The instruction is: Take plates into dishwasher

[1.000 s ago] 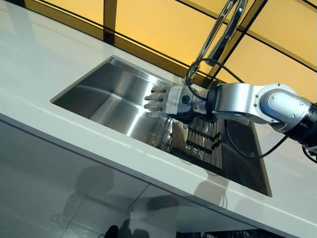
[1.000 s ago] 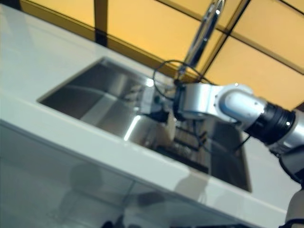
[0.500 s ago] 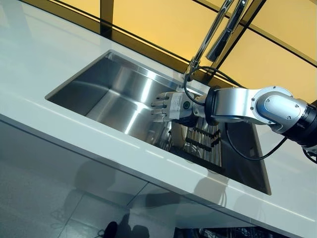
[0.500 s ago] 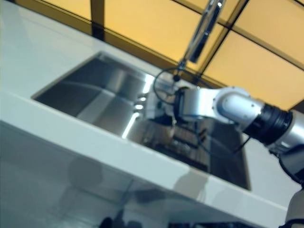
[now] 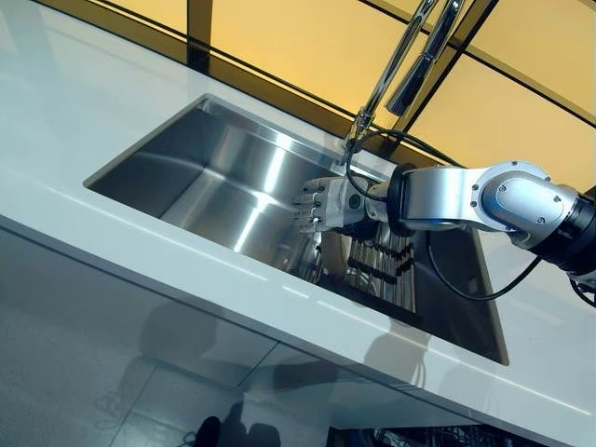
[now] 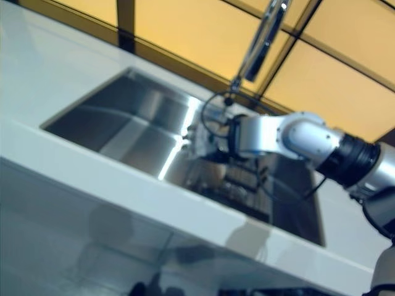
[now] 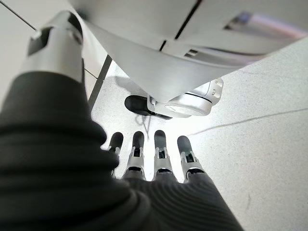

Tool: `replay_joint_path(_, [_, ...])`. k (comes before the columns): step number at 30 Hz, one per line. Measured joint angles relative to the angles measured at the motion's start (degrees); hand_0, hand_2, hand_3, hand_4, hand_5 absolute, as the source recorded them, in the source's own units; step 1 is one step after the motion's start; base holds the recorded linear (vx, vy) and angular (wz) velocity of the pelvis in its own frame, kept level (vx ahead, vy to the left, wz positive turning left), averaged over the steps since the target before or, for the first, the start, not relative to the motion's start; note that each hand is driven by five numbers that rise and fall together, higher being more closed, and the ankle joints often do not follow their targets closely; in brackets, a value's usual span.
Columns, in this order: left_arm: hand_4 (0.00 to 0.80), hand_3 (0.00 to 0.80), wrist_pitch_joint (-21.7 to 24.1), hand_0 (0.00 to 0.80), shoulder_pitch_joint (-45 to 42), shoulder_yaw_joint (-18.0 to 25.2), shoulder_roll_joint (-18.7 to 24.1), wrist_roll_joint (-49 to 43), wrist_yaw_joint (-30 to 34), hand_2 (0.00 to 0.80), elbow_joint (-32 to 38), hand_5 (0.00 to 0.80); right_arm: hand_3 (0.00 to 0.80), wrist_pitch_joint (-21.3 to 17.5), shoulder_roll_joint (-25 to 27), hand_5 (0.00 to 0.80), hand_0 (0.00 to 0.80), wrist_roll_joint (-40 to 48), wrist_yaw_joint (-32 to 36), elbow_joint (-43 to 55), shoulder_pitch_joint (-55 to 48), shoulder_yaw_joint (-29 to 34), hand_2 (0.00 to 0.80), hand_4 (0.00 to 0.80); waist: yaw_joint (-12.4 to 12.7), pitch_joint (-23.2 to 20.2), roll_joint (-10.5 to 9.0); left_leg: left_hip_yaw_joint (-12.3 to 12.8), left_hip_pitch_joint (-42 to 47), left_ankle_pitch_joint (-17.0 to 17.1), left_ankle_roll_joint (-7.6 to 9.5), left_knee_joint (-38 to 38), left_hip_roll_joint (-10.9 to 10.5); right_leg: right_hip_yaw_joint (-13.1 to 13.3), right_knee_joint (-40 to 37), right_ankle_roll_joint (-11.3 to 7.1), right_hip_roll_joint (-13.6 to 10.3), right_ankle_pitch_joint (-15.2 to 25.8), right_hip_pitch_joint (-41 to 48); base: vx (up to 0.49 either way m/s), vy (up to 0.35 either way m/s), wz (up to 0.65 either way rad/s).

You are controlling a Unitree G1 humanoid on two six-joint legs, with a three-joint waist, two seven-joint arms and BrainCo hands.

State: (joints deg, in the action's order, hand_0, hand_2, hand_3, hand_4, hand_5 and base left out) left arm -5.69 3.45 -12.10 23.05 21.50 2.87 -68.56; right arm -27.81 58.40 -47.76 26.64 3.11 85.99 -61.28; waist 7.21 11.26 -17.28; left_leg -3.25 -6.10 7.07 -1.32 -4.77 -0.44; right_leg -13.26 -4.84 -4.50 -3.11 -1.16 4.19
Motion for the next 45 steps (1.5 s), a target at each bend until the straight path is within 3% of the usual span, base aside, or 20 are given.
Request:
replay_joint_path(12, [0.0, 0.0, 0.3, 0.0, 0.03, -0.01, 0.22, 0.71, 0.09, 0.0, 0.1, 0.0, 0.0, -0.69, -0.02, 0.0, 0.0, -2.09, 0.3, -4.04, -1.35, -0.19, 0.0, 0.0, 0.06, 0.34, -0.22, -0.04, -0.5, 0.02, 0.01, 0.01, 0.01, -0.01, 0.01, -0.01, 0.02, 0.02, -0.45, -0.013, 0.002, 0.0])
replay_joint_path(14, [0.0, 0.0, 0.4, 0.0, 0.04, -0.01, 0.32, 0.74, 0.09, 0.0, 0.22, 0.0, 0.298, -0.69, -0.03, 0.298, 0.298, -2.82, 0.21, -5.32, -2.04, -0.21, 0.298, 0.298, 0.11, 0.61, -0.32, -0.07, -0.53, 0.02, 0.0, 0.02, 0.01, -0.01, 0.01, -0.01, 0.05, 0.02, -0.47, -0.039, -0.012, 0.0])
replay_joint_path(16, [0.0, 0.0, 0.39, 0.0, 0.07, 0.0, 0.46, 0.78, 0.08, 0.0, 0.29, 0.0, 0.411, -0.68, -0.03, 0.411, 0.411, -3.41, 0.13, -6.62, -2.18, -0.23, 0.411, 0.411, 0.08, 1.22, -0.37, -0.07, -0.55, 0.07, -0.07, 0.02, 0.05, 0.0, 0.01, -0.01, 0.06, 0.02, -0.5, 0.0, 0.0, 0.0])
replay_joint_path(17, [0.0, 0.0, 0.39, 0.0, 0.1, 0.01, 0.53, 0.8, 0.08, 0.0, 0.29, 0.0, 0.775, -0.65, -0.03, 0.775, 0.775, -3.89, -0.14, -7.63, -2.2, -0.19, 0.775, 0.775, 0.09, 1.51, -0.38, -0.07, -0.57, 0.08, -0.09, 0.02, 0.06, 0.0, 0.01, -0.01, 0.06, 0.02, -0.51, 0.0, 0.0, 0.0])
replay_joint_path(18, [0.0, 0.0, 0.37, 0.0, 0.06, 0.01, 0.57, 0.81, 0.08, 0.0, 0.27, 0.0, 0.8, -0.65, -0.03, 0.8, 0.8, -4.15, -0.23, -8.46, -2.45, -0.27, 0.8, 0.8, 0.09, 1.6, -0.4, -0.07, -0.61, 0.08, -0.09, 0.02, 0.06, 0.0, 0.01, -0.01, 0.06, 0.02, -0.55, 0.0, 0.0, 0.0])
replay_joint_path(39, [0.0, 0.0, 0.35, 0.0, 0.44, 0.01, 0.49, 2.36, 0.1, 0.0, 1.52, 0.0, 0.8, -0.41, -0.37, 0.8, 0.8, -5.99, -6.39, -13.21, -4.43, -0.66, 0.8, 0.8, 0.0, 2.66, 0.16, -0.04, -0.58, 0.07, -0.14, 0.01, 0.21, 0.0, 0.01, -0.01, 0.21, 0.02, -0.58, -0.003, 0.001, 0.0])
replay_joint_path(45, [0.0, 0.0, 0.36, 0.0, 0.44, 0.03, 0.48, 2.3, 0.16, 0.0, 1.52, 0.0, 0.8, 0.74, 0.21, 0.8, 0.8, -2.1, -6.09, -13.21, -4.43, -0.66, 0.8, 0.8, -0.01, 2.65, 0.16, -0.02, -0.49, 0.08, -0.14, 0.02, 0.21, 0.0, 0.01, 0.0, 0.2, 0.03, -0.5, 0.0, 0.0, 0.0])
